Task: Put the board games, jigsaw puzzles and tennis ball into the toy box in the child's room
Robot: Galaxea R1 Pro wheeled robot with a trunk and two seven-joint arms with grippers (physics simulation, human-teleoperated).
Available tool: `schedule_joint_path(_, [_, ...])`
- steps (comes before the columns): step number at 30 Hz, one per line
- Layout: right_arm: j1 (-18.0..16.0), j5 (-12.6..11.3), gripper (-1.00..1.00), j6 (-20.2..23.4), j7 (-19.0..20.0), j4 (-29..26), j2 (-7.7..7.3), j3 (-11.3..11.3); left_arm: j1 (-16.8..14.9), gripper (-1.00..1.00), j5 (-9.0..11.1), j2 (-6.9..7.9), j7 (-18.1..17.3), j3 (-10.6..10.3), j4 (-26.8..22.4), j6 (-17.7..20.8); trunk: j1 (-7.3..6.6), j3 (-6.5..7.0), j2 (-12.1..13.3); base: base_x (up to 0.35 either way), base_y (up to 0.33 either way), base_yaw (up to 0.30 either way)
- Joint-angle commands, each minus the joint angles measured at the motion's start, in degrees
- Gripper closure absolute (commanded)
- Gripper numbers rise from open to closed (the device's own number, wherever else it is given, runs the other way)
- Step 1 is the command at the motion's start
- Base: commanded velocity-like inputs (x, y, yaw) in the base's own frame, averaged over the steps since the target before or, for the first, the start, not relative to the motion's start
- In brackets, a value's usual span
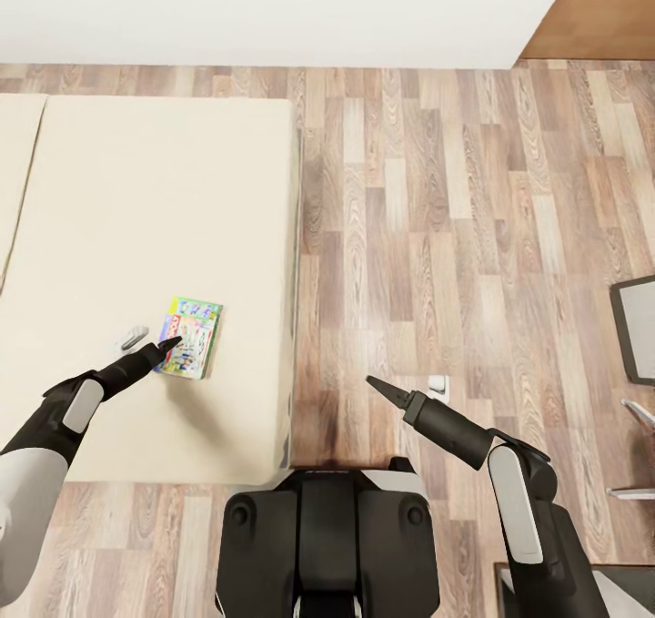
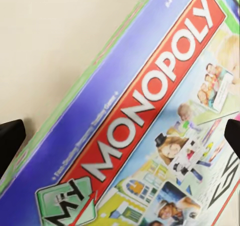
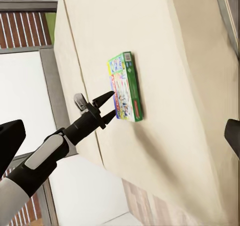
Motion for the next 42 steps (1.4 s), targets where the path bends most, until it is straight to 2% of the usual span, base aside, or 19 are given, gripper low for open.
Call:
schedule_joint_path(1, [-0.03,0.07,-1.00,0.29,0.24,0.00,0.06,-0.13,-0.02,-1.00,0.38,-0.01,-0.13,0.19,-0.01,0.50,0.03,-0.09,-0.09,0.000,-0.083,0.000])
schedule_joint_path(23, [-0.03,0.07,-1.00,0.29,0.24,-0.02,0.04,-0.13,-0.02,-1.00,0.38,-0.01,-0.44,0.18,-0.01,0.50,0.03,-0.28,-0.09,0.000,-0.035,0.000])
schedule_joint_path(30, [-0.03,0.07,-1.00,0.29,0.24,-0.01,0.05,-0.13,-0.02,-1.00,0.31,0.04,-2.71,0.18,-0.01,0.50,0.03,-0.28,-0.09,0.000,-0.127,0.000])
schedule_joint_path(42, [-0.03,0.07,-1.00,0.29,0.24,0.00,0.03,-0.13,-0.02,-1.00,0.29,0.07,-3.27,0.18,-0.01,0.50,0.03,-0.28,-0.09,0.000,-0.035,0.000])
